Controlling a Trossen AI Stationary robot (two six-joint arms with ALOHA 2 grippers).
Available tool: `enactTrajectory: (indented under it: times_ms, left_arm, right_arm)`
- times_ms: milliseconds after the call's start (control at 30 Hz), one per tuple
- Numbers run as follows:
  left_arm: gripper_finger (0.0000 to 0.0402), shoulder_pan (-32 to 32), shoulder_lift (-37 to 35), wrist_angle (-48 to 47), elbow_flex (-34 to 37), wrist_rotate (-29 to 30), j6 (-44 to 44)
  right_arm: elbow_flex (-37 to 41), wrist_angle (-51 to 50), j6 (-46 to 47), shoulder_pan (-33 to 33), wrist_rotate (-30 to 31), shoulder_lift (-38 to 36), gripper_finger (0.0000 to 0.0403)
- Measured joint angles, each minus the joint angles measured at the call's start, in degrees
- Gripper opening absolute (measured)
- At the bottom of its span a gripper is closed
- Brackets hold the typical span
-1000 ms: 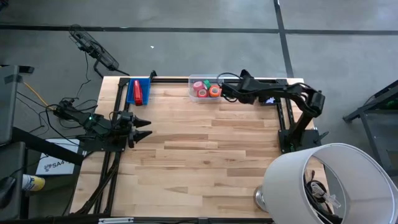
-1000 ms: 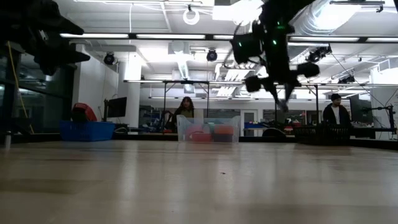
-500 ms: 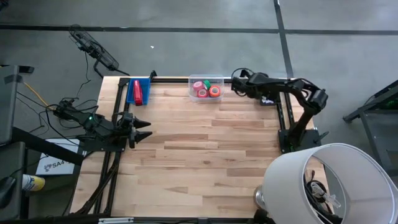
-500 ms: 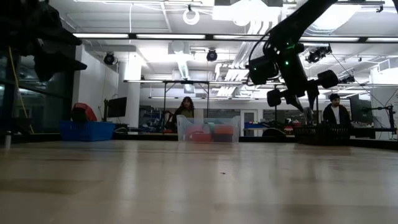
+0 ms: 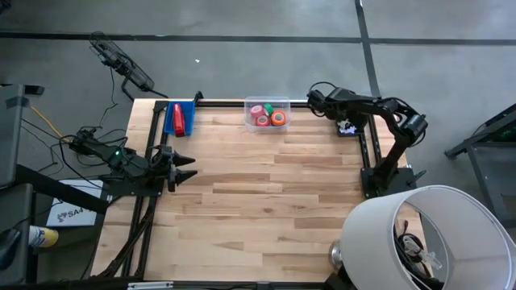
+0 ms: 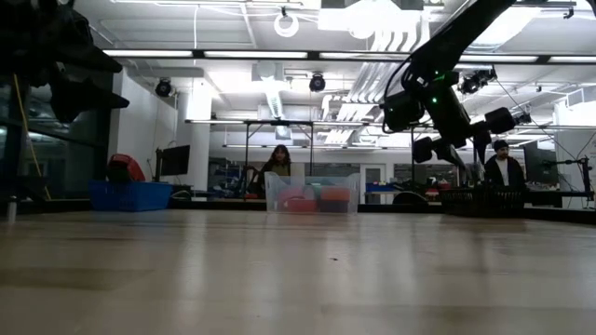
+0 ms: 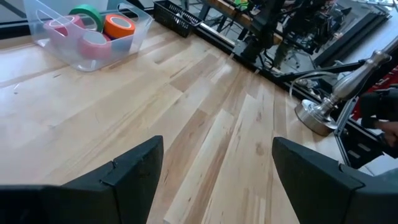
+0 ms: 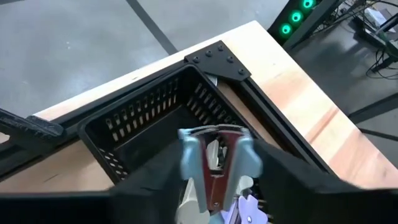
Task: Pick and place Stapler, Stapler remover, tape
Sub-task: Put the blue staple remover into the black bin, then return to Home Position
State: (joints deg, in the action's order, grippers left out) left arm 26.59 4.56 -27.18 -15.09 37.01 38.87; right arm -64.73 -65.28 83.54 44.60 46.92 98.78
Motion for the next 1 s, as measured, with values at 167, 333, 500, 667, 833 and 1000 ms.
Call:
enactTrajectory:
  times_ms: [167, 333, 500, 667, 833, 1000]
  left_arm:
    - [0.0295, 0.00, 0.00, 0.00, 0.00, 0.93, 0.00]
    - [0.0295, 0.02, 0.00, 0.02, 0.00, 2.19, 0.42]
    - [0.0295, 0.02, 0.00, 0.04, -0.02, 2.28, 1.87]
    - [0.0295, 0.02, 0.00, 0.05, -0.04, 2.40, 3.28]
    - [0.0295, 0.04, 0.02, 0.57, -0.06, -2.19, 3.78]
    - [0.0296, 0.07, 0.07, 0.94, -0.09, -3.71, 6.25]
  right_arm:
    - [0.00, -0.02, -0.65, 0.05, -0.36, 0.00, 0.0252]
    - [0.00, 0.00, -2.81, 0.05, 0.78, 0.00, 0.0286]
    - [-0.01, -0.02, -3.02, -0.60, 0.45, 0.00, 0.0289]
    - [-0.02, 0.06, -5.01, -4.00, -0.36, 0.00, 0.0290]
    - [-0.02, 0.15, -9.75, -10.98, 0.10, 0.00, 0.0290]
    - [-0.02, 0.15, -15.91, -21.55, 5.27, 0.00, 0.0291]
